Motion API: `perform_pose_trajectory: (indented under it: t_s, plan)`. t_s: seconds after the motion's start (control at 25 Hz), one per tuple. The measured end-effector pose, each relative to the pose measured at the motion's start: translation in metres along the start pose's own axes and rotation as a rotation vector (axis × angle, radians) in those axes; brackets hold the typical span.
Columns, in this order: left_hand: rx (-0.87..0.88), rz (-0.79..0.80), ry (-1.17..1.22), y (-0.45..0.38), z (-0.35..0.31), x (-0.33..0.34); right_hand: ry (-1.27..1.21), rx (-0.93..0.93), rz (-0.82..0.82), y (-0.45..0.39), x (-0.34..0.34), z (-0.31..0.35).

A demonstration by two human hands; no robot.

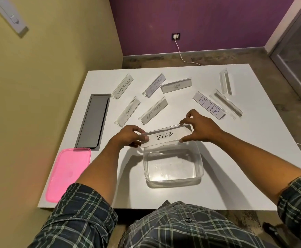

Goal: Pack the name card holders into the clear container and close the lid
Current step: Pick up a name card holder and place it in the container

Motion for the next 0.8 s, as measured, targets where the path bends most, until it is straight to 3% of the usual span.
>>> perform_pose_trajectory:
  t_s: [0.16, 0.36, 0.8]
  plan:
    - [0.009, 0.057, 0.017, 0.006, 0.000, 0.014, -0.077, -0.077, -0.006, 0.016, 0.001, -0.002]
    - [0.009, 0.117, -0.128, 0.010, -0.009, 0.033, -0.047, -0.174, 0.002, 0.034, 0.004, -0.006]
    - [0.037, 0.182, -0.686, -0.001, -0.018, 0.066, 0.099, -0.393, 0.001, 0.051, 0.023, 0.002]
Point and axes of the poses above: each hand's wrist, its own y-axis away from the middle knuckle, its own x-axis out of the palm, z = x × y, the point moved 10 cm from there along -y, towards the middle knuckle, and after that the axes turned 7 degrees about -y, right-handed, at the moved point
